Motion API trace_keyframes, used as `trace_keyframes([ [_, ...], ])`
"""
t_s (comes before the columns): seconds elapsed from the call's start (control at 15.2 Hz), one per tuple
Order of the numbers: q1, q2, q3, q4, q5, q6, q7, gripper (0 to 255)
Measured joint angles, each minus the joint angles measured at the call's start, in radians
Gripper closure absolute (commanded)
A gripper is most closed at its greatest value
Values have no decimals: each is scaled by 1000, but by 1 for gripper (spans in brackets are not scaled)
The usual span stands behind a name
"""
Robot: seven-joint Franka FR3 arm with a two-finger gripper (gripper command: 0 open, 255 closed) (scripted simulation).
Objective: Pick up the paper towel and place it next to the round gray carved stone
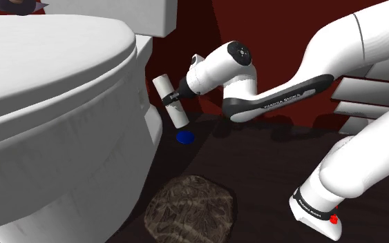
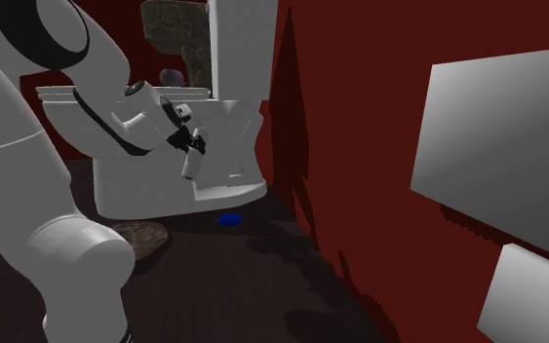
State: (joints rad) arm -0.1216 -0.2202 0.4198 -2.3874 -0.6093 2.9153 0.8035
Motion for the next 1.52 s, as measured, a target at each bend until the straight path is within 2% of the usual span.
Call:
trace_keyframes([
  [0.4,-100,44,79,-17,-178,58,165,255],
  [0.73,-191,91,152,-10,-387,85,357,255],
  [0.92,-234,130,184,7,-537,88,489,255],
  [1.19,-258,185,212,31,-748,72,684,255],
  [1.52,-259,254,216,58,-963,44,874,255],
])
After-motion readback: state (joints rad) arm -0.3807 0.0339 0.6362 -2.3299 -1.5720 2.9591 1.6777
